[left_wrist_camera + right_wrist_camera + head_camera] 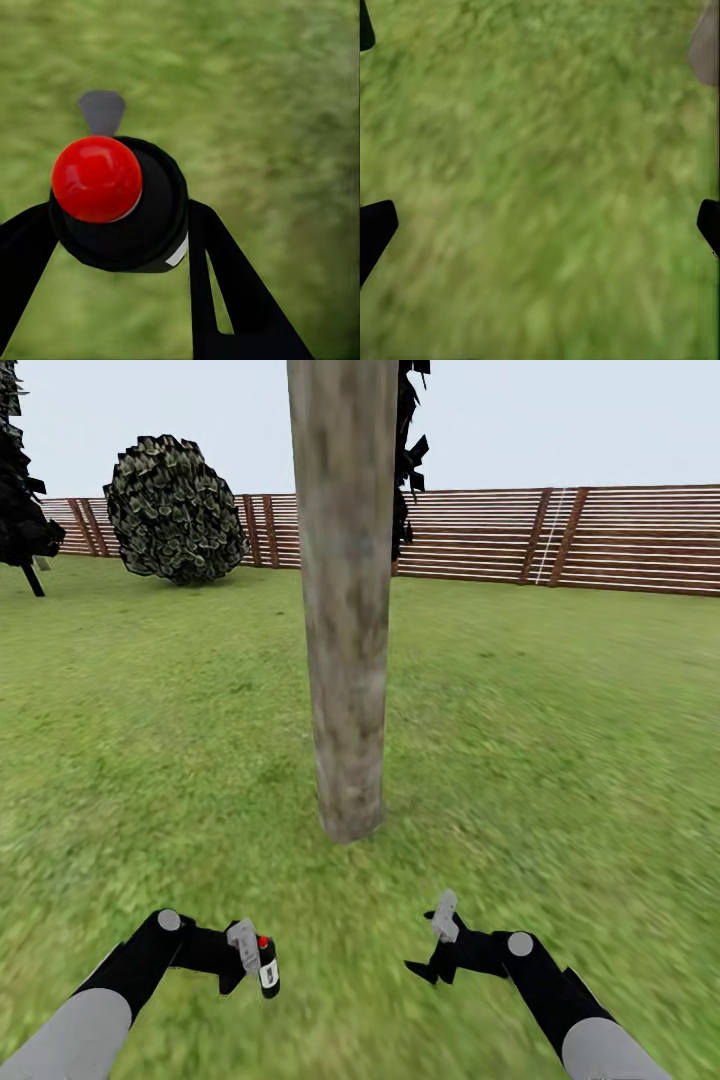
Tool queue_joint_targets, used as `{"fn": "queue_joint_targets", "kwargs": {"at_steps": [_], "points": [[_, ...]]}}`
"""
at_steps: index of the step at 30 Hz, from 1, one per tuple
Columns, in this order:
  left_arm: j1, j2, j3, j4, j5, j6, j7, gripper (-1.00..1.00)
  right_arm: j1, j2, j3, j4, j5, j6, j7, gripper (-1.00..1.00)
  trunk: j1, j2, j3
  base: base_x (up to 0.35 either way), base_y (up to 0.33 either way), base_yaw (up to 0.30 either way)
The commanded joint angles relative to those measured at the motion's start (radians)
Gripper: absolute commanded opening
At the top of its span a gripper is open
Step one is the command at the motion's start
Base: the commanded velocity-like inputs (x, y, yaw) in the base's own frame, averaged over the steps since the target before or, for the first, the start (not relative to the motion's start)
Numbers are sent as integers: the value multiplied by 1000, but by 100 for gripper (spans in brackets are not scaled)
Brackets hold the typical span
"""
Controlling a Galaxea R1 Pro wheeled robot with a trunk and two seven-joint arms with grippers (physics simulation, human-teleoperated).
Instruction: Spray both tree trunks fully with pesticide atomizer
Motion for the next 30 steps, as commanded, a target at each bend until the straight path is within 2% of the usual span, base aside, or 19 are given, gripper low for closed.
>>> {"fn": "queue_joint_targets", "kwargs": {"at_steps": [1,4,7,14,15,22,27,28,29,30], "points": [[-9,-2,-8,0,-3,16,-11,-100,-2,2,0,-8,0,0,5,100,0,0,0,1,0,0],[-17,-2,-38,-1,-9,31,-33,-100,-3,3,1,-14,1,1,34,100,0,0,0,0,0,0],[-20,-2,-54,-1,-11,36,-40,-100,-3,3,0,-19,2,0,63,100,0,0,0,0,0,0],[-20,-3,-59,-1,-11,29,-42,-100,-3,10,2,-25,2,0,79,100,0,0,0,0,0,0],[-20,-3,-59,-1,-10,28,-42,-100,-3,16,5,-25,2,0,81,-100,0,0,0,0,0,0],[-20,-14,-59,0,-9,24,-42,-100,-3,33,93,-25,3,1,85,-100,0,0,0,0,0,0],[-20,-48,-63,1,-11,22,-45,-100,-3,44,112,-50,2,1,86,-100,0,0,0,0,0,0],[-19,-55,-75,1,-12,22,-45,-100,-3,49,117,-53,2,1,86,-100,0,0,0,0,0,0],[-18,-63,-118,1,-12,22,-44,-100,-3,61,139,-55,2,1,86,-100,0,0,0,0,0,0],[-15,-84,-175,1,-12,22,-41,-100,-3,77,180,-57,2,1,86,-100,0,0,0,0,0,0]]}}
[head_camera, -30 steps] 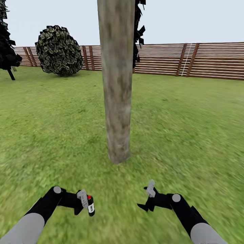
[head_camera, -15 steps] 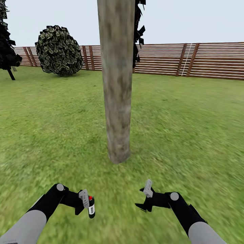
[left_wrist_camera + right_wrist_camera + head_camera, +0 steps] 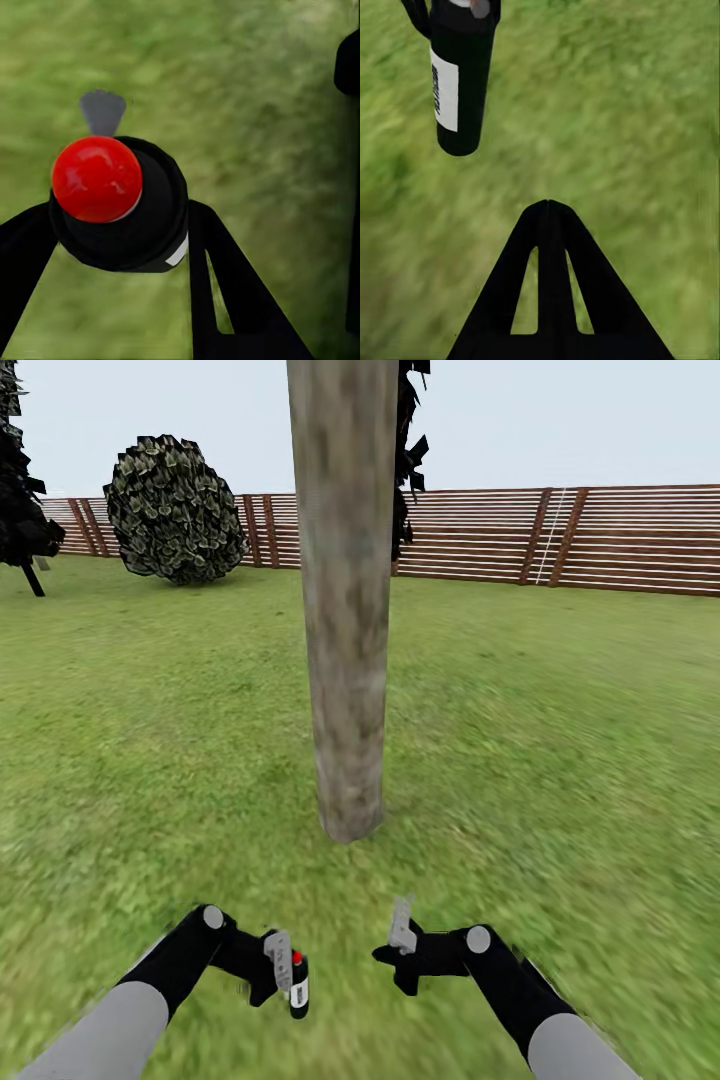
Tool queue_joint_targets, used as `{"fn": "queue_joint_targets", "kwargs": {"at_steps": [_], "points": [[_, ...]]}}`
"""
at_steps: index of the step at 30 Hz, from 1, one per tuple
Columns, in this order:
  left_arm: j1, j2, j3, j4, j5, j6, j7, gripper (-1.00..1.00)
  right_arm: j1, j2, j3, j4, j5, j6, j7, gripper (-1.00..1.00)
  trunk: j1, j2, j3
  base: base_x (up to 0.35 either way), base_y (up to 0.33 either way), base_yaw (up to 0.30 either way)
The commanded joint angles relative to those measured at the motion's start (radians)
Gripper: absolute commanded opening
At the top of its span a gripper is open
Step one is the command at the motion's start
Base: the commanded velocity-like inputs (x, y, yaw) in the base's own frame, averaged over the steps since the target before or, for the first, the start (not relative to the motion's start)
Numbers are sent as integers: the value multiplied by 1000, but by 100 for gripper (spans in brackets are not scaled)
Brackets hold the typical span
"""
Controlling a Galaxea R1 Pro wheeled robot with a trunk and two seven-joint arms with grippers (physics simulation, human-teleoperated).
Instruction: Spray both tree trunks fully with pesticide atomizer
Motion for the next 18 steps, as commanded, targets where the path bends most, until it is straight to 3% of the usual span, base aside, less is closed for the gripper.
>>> {"fn": "queue_joint_targets", "kwargs": {"at_steps": [1,3,4,9,18], "points": [[0,-8,-8,0,-1,1,1,-100,0,6,6,0,1,0,0,-100,0,0,0,0,0,0],[0,-17,-14,0,-2,0,2,-100,0,16,12,-3,2,0,0,-100,0,0,0,0,0,0],[0,-32,-34,0,-2,-1,1,-100,0,24,14,-11,2,0,0,-100,0,0,0,0,0,0],[-2,-40,-99,0,-2,0,5,-100,0,27,16,-24,0,1,0,-100,0,0,0,0,0,0],[-4,-64,-112,-1,-6,3,20,-100,0,29,17,-28,-1,1,0,-100,0,0,0,0,0,0]]}}
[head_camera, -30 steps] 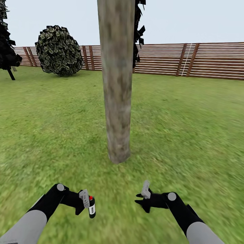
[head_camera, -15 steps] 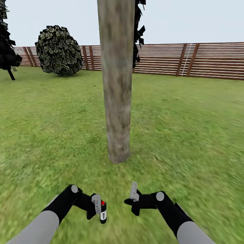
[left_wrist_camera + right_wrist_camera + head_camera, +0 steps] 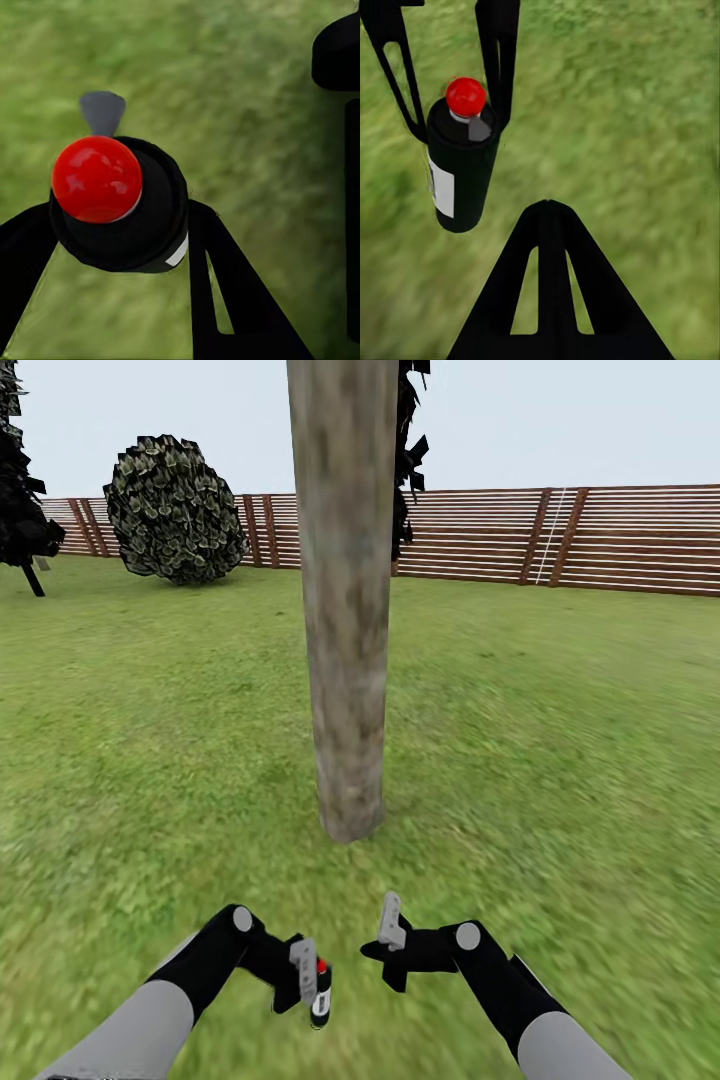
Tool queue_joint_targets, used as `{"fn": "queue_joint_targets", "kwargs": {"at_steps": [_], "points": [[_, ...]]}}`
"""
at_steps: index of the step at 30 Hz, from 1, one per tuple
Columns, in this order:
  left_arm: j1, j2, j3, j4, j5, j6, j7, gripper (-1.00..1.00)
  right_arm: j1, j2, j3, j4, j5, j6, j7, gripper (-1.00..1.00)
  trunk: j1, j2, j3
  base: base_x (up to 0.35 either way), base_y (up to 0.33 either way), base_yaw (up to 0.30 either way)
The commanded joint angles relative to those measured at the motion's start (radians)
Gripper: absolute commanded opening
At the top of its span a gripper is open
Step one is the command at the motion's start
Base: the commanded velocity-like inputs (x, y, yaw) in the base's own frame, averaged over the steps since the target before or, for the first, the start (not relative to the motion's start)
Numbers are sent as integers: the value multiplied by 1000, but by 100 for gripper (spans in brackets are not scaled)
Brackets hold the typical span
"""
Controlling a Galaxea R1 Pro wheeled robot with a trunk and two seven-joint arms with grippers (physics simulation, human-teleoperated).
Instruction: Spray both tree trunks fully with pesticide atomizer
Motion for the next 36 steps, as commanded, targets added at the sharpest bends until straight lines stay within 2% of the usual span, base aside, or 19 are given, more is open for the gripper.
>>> {"fn": "queue_joint_targets", "kwargs": {"at_steps": [1,4,7,16,25,36], "points": [[-1,-3,0,0,0,0,13,-100,0,1,0,0,0,0,0,-100,0,0,0,0,0,0],[-1,-11,0,1,1,1,51,-100,0,8,0,0,0,-1,0,-100,0,0,0,0,0,0],[-1,-19,0,1,3,1,64,-100,0,20,0,1,1,-1,0,-100,0,0,0,0,0,0],[-1,-27,0,1,4,-3,67,-100,0,23,0,1,1,-1,0,-100,0,0,0,0,0,0],[-1,-56,0,1,4,-4,67,-100,0,23,0,0,1,-1,0,-100,0,0,0,0,0,0],[-3,-59,0,0,10,-4,68,-100,0,23,0,-5,1,-1,0,-100,0,0,0,0,0,0]]}}
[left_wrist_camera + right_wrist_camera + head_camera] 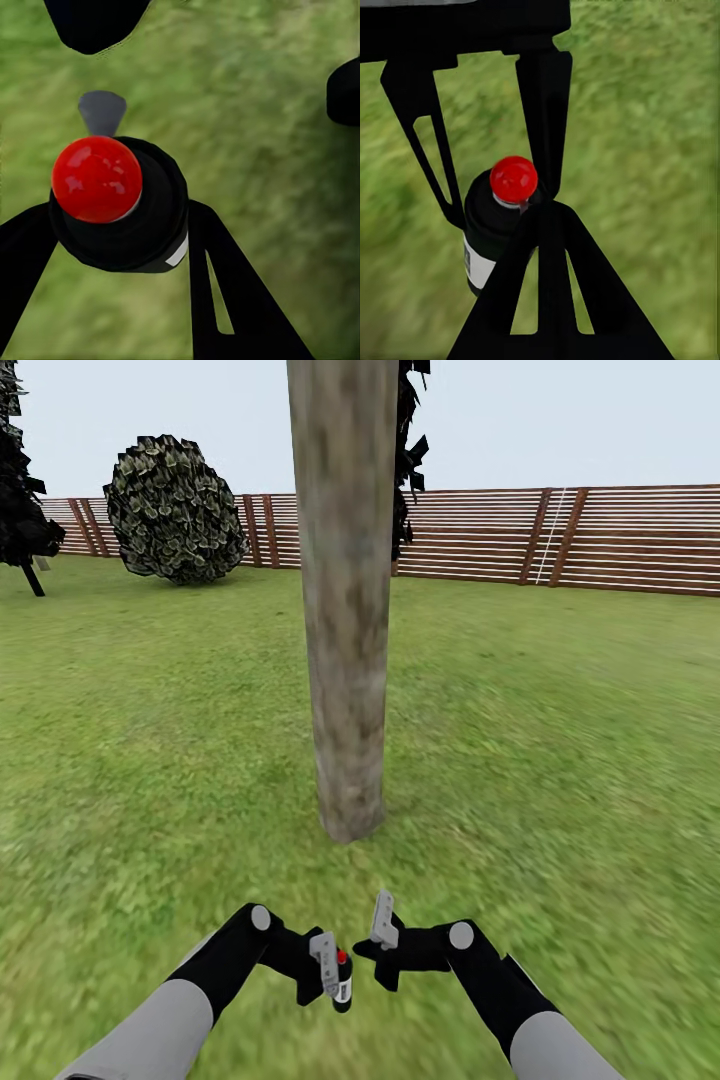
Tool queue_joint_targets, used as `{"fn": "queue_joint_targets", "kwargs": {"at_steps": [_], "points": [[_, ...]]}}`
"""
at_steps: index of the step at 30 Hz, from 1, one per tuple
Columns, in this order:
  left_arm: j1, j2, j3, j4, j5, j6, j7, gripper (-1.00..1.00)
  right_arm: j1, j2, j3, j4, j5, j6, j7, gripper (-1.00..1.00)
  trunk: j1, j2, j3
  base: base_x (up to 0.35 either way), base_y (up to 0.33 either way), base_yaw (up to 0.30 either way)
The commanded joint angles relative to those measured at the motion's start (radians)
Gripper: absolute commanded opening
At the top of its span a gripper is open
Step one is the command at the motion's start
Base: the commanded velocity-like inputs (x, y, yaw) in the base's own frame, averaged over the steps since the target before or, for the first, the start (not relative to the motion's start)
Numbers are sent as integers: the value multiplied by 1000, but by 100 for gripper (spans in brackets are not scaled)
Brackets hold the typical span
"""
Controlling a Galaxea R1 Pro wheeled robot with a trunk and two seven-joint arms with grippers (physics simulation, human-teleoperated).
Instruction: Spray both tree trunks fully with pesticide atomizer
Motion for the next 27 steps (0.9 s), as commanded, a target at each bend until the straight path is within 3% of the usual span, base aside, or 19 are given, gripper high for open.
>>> {"fn": "queue_joint_targets", "kwargs": {"at_steps": [1,27], "points": [[0,-2,0,0,1,0,0,-100,0,0,0,-3,0,0,0,-100,0,0,0,0,0,0],[-2,-13,5,-11,4,3,0,-100,0,0,0,-8,0,0,0,-100,0,0,0,0,0,0]]}}
